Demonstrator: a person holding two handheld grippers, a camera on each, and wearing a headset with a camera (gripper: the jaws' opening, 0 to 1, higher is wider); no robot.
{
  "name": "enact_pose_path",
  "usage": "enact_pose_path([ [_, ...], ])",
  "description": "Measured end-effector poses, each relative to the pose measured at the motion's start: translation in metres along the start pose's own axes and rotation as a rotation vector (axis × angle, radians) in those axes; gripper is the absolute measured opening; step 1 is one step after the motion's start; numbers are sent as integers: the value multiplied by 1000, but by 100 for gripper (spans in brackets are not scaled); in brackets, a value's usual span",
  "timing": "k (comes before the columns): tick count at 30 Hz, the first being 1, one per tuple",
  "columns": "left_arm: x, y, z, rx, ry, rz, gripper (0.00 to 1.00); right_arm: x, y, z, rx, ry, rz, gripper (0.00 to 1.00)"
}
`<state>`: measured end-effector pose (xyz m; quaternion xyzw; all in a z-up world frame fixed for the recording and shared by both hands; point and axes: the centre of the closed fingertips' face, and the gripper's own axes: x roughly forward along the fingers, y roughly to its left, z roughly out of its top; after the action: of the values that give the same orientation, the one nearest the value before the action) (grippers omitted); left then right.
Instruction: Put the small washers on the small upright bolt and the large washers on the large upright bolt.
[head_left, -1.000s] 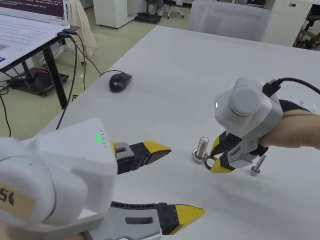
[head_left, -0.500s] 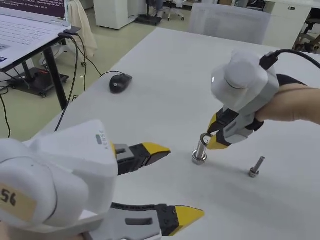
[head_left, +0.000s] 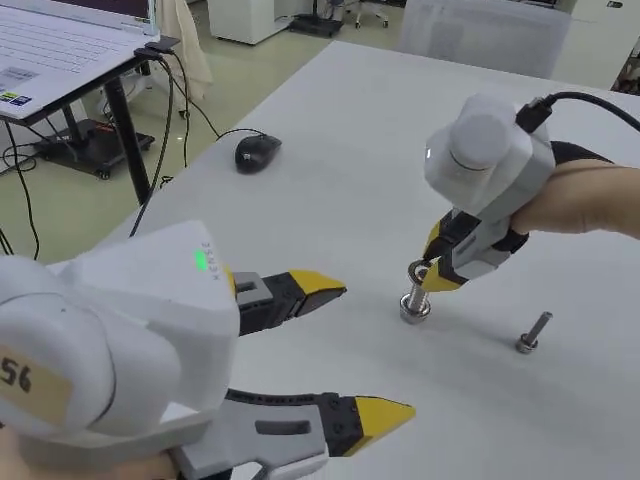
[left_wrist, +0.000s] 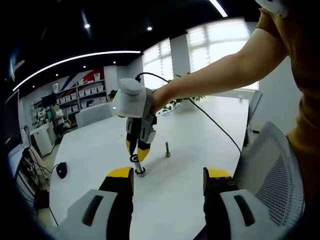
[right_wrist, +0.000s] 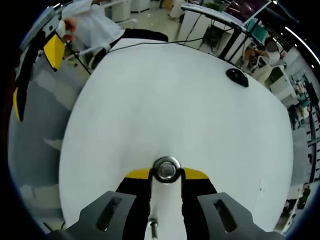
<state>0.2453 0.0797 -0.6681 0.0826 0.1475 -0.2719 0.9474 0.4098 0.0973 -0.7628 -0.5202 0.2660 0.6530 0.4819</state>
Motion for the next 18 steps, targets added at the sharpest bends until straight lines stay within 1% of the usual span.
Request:
enact_pose_path([
  [2,1,0,-1,-4,1,1,55,3,1,-2,4,5,9,22],
  [5,2,0,-3,-5,11,3,55,7,2,-5,-1,9,11,22],
  [8,3,0,-3,-10,5,1,55,13,2,-7,1,15,15,22],
  [12,4,1,-5,-13,14,0,55,22,2,-8,0,17,22,22],
  [18,5,3,-6,-19,17,-1,55,35,2,-11,-1,15,20,22],
])
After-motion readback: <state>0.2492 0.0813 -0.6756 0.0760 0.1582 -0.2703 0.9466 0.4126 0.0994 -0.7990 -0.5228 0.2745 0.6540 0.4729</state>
